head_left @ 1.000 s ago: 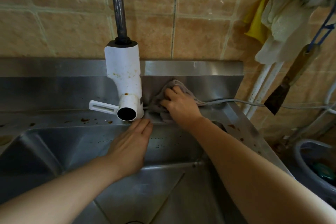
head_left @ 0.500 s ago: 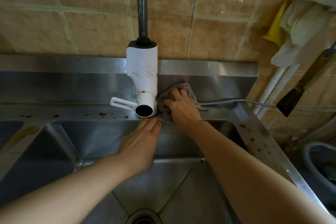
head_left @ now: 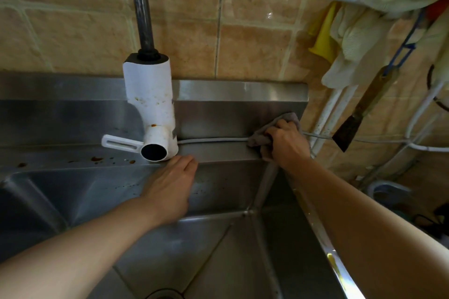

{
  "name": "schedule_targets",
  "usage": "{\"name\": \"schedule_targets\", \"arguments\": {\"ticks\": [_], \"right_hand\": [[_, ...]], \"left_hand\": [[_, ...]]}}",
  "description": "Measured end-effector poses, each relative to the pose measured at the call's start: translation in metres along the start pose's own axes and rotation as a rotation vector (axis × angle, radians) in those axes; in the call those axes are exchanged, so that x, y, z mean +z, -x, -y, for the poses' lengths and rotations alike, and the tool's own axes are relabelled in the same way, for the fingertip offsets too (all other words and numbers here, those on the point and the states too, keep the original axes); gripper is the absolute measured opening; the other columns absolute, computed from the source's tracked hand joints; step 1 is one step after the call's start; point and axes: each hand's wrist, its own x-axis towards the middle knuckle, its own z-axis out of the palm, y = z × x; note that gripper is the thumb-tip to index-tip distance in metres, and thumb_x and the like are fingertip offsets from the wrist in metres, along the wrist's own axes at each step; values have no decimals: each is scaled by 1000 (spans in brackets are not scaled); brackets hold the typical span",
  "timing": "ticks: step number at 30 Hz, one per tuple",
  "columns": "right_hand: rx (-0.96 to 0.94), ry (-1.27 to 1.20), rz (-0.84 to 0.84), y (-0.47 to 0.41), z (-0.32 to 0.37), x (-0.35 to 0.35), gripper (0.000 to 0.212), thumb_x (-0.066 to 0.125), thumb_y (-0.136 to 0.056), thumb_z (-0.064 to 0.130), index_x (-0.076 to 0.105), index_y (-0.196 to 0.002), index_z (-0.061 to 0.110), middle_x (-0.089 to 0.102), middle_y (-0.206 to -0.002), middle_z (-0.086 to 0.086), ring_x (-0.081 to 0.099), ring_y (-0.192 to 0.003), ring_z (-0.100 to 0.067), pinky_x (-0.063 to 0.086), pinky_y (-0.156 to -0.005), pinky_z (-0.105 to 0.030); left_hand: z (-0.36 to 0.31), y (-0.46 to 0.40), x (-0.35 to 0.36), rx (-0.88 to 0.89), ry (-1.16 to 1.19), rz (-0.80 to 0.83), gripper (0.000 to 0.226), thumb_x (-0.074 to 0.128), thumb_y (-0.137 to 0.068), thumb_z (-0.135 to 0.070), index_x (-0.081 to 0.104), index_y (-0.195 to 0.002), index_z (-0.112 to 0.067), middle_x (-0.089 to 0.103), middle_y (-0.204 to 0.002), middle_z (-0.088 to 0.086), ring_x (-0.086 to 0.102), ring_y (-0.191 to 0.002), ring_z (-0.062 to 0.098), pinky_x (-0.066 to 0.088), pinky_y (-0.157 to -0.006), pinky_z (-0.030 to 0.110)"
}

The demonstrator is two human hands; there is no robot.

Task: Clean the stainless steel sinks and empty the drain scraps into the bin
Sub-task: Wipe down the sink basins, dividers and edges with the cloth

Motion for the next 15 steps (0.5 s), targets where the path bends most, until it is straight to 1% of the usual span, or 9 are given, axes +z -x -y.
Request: {"name": "schedule_targets", "arguments": {"ticks": [1,2,5,8,10,11,12,13,15], "right_hand": [[54,-12,29,-1,1,-4,40,58,-89,27,53,-128,19,39,-135,-8,31,-128,-31,40,-99,-52],[102,-6,48,-2,4,-7,43,59,-89,28,52,-129,17,38,-136,-9,31,-129,-32,39,-101,-52],[141,62,64,-2,15,-19,40,57,-89,25,52,-126,10,42,-136,-15,35,-127,-34,34,-105,-43],[74,-81,-33,8,35,-32,37,54,-91,20,54,-127,12,41,-138,-13,34,-127,-33,32,-109,-44],[-35,-247,-89,17,57,-34,35,50,-91,14,56,-126,14,43,-136,-10,34,-127,-31,34,-106,-42],[-94,-301,-65,20,70,-30,35,49,-91,13,56,-126,15,43,-136,-10,33,-127,-31,34,-106,-42],[-144,-316,-3,23,83,-24,36,48,-92,15,55,-127,16,42,-137,-9,32,-129,-32,33,-107,-42],[-188,-292,80,26,95,-16,39,50,-92,20,52,-130,19,39,-139,-9,30,-130,-33,31,-109,-43],[-269,-182,216,29,113,1,50,53,-90,30,41,-139,26,31,-144,-8,25,-133,-34,21,-113,-46]], "left_hand": [[0,0,-1,-1,8,7,76,51,-86,-6,13,-151,-13,11,-156,1,13,-143,16,19,-112,23],[0,1,-1,-3,19,19,77,52,-86,-6,11,-151,-14,9,-157,0,12,-144,17,19,-113,23],[-1,6,-4,-12,42,48,82,55,-86,-6,7,-152,-13,5,-158,1,9,-145,17,18,-114,23],[0,17,-6,-37,83,44,85,55,-87,-6,2,-152,-14,-1,-159,-1,4,-146,15,17,-113,21],[0,26,-8,-50,104,53,83,54,-87,-7,3,-152,-15,-2,-159,-2,3,-146,14,16,-113,21],[1,30,-10,-56,109,65,83,54,-87,-8,3,-152,-16,-1,-159,-2,4,-146,14,16,-113,21],[3,34,-13,-65,117,80,83,55,-88,-9,3,-152,-16,-1,-159,-2,4,-146,15,17,-113,22],[5,38,-15,-77,126,95,83,55,-88,-9,3,-152,-17,0,-159,-1,5,-146,15,18,-113,23],[8,42,-18,-98,137,113,83,56,-88,-9,4,-152,-17,2,-158,-2,8,-145,16,21,-113,25]]}}
